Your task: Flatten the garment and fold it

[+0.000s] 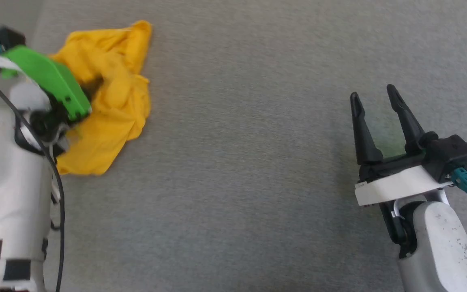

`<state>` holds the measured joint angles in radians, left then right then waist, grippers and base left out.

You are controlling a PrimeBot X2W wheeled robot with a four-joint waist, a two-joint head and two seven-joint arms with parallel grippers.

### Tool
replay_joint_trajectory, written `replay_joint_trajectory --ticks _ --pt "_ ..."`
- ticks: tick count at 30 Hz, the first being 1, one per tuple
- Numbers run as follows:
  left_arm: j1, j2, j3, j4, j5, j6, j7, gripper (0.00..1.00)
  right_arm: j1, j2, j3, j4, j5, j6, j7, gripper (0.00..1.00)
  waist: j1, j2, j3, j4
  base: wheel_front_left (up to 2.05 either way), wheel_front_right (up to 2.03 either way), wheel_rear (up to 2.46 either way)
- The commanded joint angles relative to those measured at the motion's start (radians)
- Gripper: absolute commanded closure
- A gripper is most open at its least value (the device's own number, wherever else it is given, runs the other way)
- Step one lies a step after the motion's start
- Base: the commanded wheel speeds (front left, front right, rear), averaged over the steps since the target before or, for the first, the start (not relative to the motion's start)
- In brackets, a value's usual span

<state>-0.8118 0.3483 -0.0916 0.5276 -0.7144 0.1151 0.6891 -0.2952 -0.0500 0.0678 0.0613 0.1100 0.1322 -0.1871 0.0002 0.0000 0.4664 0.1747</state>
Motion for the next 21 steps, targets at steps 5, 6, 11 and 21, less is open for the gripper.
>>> replay_joint_trajectory --ticks 5,6,11,21 --pt "0.119 0.014 -0.016 0.001 -0.015 0.032 0.087 0.55 -0.023 0.0 -0.001 0.034 0.023 -0.002 -0.03 0.0 -0.0002 0.0 0.044 -0.09 0.0 0.0 0.0" --pt "0.137 0.024 -0.023 -0.009 -0.008 0.029 0.09 1.0 -0.021 0.0 -0.005 0.041 0.025 -0.002 -0.033 0.0 -0.0002 0.0 0.035 -0.089 0.0 0.0 0.0" --pt "0.178 0.075 -0.018 -0.074 0.08 0.036 -0.094 1.0 -0.002 0.0 -0.023 0.068 0.03 -0.002 -0.046 0.0 -0.0002 0.0 -0.046 -0.075 0.0 0.0 0.0" --pt "0.15 0.049 -0.045 -0.186 0.309 0.047 -0.805 1.0 0.111 0.0 -0.063 0.09 0.043 -0.002 -0.047 0.0 -0.0002 0.0 -0.322 -0.099 0.0 0.0 0.0"
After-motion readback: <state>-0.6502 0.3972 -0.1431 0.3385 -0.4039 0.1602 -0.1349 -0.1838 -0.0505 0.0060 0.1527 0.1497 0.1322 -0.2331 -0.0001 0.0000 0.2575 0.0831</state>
